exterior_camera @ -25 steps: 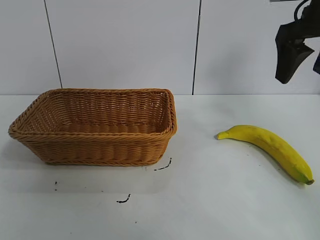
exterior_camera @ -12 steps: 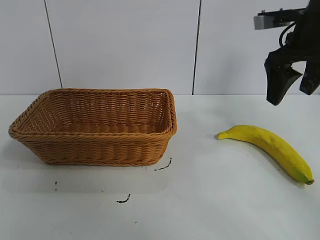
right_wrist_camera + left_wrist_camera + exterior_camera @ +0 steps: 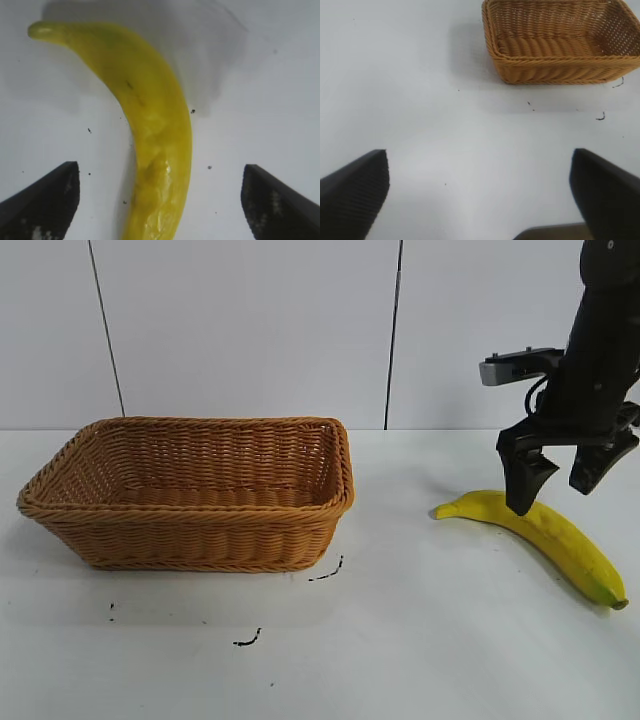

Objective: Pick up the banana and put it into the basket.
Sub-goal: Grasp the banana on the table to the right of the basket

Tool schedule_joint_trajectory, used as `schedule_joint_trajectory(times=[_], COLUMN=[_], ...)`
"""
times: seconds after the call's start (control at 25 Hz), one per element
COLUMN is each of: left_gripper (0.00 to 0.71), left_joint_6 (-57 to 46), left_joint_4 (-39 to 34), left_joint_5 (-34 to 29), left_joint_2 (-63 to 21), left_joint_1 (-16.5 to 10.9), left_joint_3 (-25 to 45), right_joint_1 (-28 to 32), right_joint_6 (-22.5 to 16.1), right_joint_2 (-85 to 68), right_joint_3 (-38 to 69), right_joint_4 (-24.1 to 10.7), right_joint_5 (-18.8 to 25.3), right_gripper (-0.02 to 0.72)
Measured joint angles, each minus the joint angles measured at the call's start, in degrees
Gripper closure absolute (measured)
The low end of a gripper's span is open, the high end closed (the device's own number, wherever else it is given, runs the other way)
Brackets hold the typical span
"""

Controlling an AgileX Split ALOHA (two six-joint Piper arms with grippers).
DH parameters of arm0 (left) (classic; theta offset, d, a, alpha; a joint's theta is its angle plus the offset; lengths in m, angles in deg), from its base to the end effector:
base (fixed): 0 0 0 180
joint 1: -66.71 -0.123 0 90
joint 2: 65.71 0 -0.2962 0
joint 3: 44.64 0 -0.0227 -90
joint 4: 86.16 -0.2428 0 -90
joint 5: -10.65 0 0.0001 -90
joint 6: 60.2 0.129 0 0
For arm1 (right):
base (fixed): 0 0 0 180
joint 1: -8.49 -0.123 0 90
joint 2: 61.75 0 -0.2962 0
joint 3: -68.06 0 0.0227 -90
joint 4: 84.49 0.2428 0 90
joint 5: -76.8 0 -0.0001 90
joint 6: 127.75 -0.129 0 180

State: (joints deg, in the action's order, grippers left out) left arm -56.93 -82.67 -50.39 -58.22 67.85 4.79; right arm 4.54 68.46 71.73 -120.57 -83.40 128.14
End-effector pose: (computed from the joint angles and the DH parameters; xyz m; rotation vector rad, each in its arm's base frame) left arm 0.0110 -0.0071 0.2528 0.0818 2.0560 -0.0501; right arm 0.4234 0.0312 0.0891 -0.5207 3.0294 0.0124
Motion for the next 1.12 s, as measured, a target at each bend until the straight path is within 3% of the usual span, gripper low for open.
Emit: schedule_joint_trajectory(times=[0.72,0.84,0.96,1.12], left_gripper=[0.015,0.015,0.015,0.015], left_joint_6=[0.0,0.0,0.0,0.0], left_joint_4=[0.0,0.0,0.0,0.0], left_joint_5=[0.0,0.0,0.0,0.0], left_joint_2=[0.0,0.0,0.0,0.0], left_joint_1=[0.0,0.0,0.0,0.0], left_joint_3=[0.0,0.0,0.0,0.0], right_joint_1=[0.0,0.0,0.0,0.0], right_joint_6=[-0.1,-0.1,-0.4,-0.4], right_joint_2=[1.1,1.1,1.1,1.1], right_joint_3=[0.0,0.0,0.0,-0.1], right_joint_4=[0.0,0.0,-0.1,-0.1], right_joint_5=[-2.7,-2.7,-2.5,-2.2], right_gripper=[0.119,0.211,0.395,0.386])
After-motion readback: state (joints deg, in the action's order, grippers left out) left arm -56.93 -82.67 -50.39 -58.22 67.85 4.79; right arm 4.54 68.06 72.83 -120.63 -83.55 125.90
